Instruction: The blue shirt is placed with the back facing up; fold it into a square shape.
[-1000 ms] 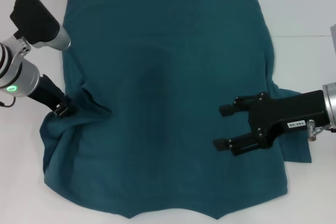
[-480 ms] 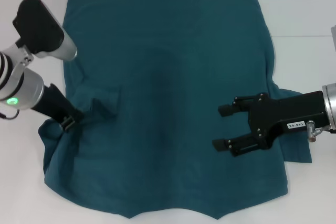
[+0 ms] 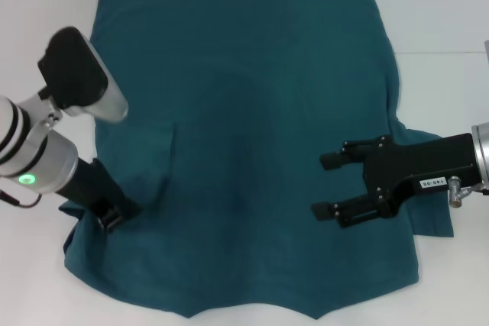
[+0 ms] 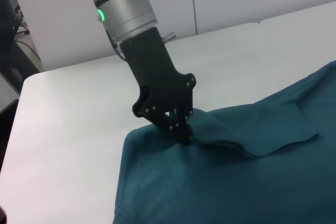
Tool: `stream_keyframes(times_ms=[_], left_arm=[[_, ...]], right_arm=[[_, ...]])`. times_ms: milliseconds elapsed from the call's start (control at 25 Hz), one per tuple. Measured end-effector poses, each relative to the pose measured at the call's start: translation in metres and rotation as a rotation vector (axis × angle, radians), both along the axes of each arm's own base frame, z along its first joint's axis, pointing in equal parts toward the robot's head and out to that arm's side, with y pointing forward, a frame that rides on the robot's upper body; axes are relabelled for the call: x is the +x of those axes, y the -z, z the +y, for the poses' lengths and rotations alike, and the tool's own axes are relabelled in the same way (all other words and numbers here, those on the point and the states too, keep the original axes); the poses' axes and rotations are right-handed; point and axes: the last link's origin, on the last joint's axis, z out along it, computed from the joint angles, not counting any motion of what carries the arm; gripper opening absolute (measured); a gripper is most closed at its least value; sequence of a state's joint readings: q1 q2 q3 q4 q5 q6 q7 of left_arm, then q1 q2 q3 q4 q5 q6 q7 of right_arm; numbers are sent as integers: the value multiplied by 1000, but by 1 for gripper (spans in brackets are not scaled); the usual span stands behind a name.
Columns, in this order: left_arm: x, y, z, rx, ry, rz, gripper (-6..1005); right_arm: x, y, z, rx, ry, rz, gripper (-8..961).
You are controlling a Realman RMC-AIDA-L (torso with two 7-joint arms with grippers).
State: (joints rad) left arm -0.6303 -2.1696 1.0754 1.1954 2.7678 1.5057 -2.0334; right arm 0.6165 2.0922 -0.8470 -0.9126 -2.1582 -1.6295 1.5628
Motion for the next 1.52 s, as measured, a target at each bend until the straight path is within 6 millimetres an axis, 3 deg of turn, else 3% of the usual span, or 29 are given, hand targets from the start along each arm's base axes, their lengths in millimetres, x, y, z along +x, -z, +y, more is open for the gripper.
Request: stream_keyframes(times_ms=[280,600,840,960,1280,1520], left_arm=[[5,6,-20,-113,-1,-2,26],[26,-24,-35,-72,24,-208,56],[19,-29,-50,-76,-3,-342,184],[9,-34,-57,-38,26,-424,248],[-17,-53,-57,87,50,-539,580],[-27,-51,-53,129,39,-526,860]], right_arm=[[0,-1,1,3,5,0,924],[0,-7,4,20,25,-5,923],[-6,-22,12,46,76,-47,922],[-13,-38,21,83,138,-158,922],[-14,-57,39,172,305,-473,920],[-8,-53,42,218,337,-726,920]])
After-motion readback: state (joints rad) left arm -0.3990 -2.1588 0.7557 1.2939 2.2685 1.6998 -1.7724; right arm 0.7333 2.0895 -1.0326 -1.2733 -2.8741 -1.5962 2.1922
